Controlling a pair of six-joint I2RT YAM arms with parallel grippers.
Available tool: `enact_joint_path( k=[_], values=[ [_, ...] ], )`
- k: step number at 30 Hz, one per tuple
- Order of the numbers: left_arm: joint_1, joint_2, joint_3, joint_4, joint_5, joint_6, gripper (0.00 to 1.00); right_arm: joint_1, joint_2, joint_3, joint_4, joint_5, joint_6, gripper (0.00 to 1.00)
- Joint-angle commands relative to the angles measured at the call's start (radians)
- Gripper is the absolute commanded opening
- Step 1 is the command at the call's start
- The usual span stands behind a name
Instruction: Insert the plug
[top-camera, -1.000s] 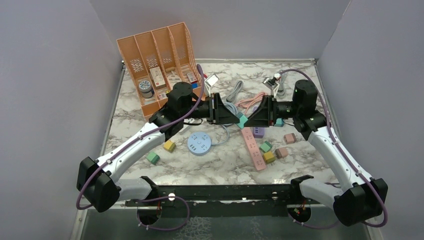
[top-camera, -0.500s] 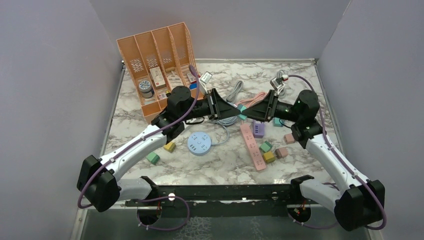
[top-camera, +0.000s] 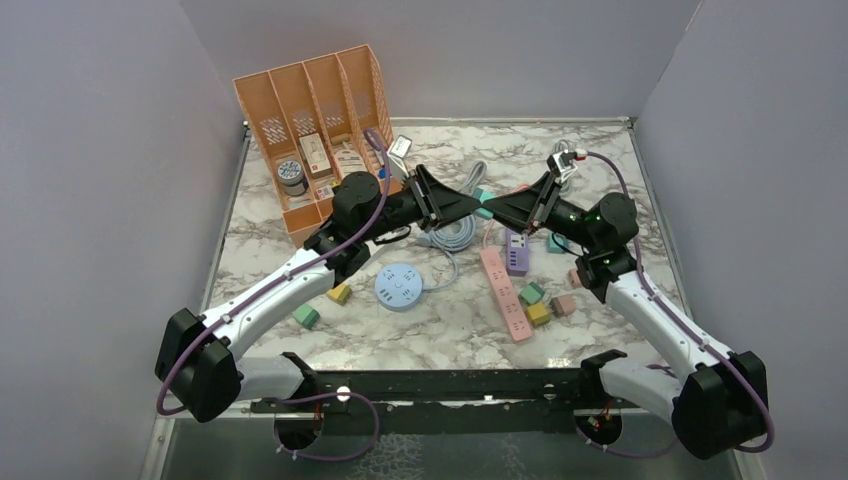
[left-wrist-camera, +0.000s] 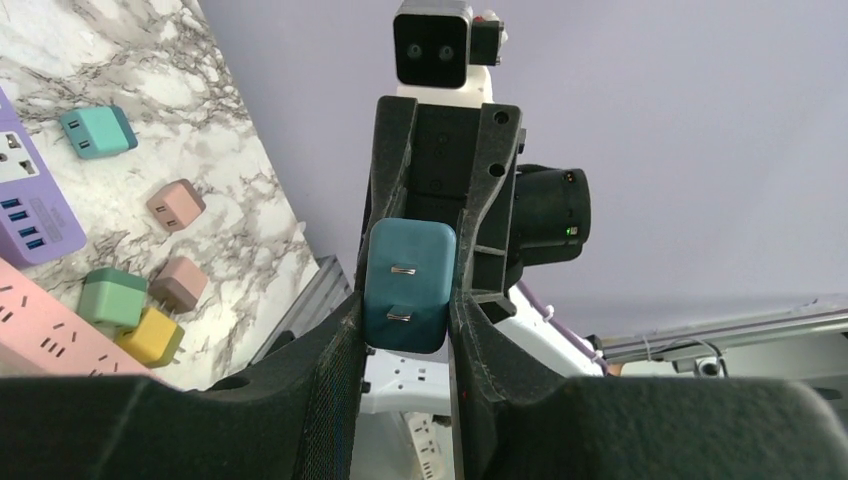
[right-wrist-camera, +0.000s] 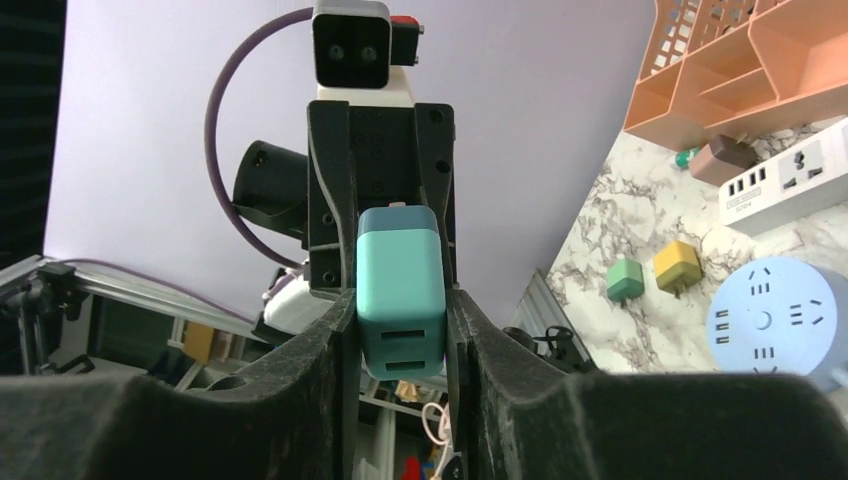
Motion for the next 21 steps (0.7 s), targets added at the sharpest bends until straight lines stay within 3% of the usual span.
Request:
enact_joint_path(
  k=[1,7,11,15,21],
  values=[
    [-0.006,-0.02,-0.009,0.067,-0.071,-0.016,0.11,0.021,0.014,0.006,0.065,0.029,0.021,0.25],
    [-0.005,-0.04,-0.07,0.047,-0.099,0.023,0.42,0.021,0.007,0.051,-0.112,0.019,-0.124,0.03],
    [-0.005,-0.087,-0.082,-0.14,-0.177,0.147,0.63,0.021,0.001,0.102,-0.362,0.04,-0.311,0.01],
    [-0.005,-0.152,-0.071,-0.395,-0.307,0.325,0.71,0.02,0.029,0.185,-0.664,0.093,-0.587,0.01],
    [-0.004,-0.265,-0.104,-0.685,-0.477,0.536,0.74,0.02,0.149,0.323,-1.105,0.261,-0.947,0.01]
  ],
)
